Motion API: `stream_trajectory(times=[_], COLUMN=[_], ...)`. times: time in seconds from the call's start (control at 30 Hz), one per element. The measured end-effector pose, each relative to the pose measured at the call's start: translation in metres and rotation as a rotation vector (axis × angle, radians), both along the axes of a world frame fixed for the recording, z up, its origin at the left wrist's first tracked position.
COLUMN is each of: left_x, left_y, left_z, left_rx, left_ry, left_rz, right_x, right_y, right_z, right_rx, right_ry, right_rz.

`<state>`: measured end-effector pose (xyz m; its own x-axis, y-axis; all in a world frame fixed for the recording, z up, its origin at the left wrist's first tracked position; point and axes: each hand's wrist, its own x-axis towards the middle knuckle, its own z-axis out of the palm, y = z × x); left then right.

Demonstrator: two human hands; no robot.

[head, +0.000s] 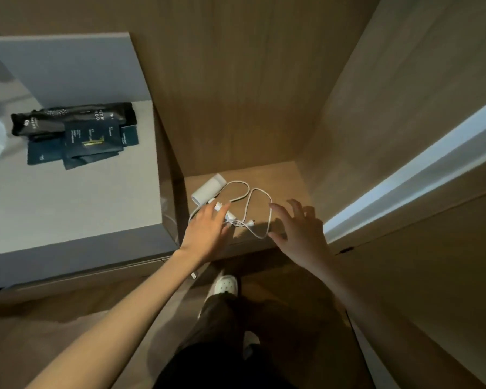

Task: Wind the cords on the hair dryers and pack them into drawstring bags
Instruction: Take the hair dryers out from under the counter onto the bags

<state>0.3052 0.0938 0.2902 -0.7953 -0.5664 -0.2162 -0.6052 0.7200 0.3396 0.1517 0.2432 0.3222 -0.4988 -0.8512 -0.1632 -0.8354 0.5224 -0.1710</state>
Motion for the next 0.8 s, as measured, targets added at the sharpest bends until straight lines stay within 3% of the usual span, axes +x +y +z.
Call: stream_trajectory(times=[0.33,0.57,0.8], left_x=[-0.063,-0.108,-0.120], left_y=[-0.053,-0.084,-0.075], left_z=[-0.057,-0.094,-0.154], left_rx=[0.120,0.193,0.342], left_ry=[-0.092,-0.177,-0.218], left_rz=[0.165,0.268,0.443], right_x=[-0.071,-0.102,-0.149], right_y=[-0.064,-0.093,-0.108], right_z=[-0.071,-0.119,-0.184], right_rx=[0.104,0.183,0.294], right_ry=[-0.191,-0.357,-0.394], right_rz=[0.123,0.060,0.026])
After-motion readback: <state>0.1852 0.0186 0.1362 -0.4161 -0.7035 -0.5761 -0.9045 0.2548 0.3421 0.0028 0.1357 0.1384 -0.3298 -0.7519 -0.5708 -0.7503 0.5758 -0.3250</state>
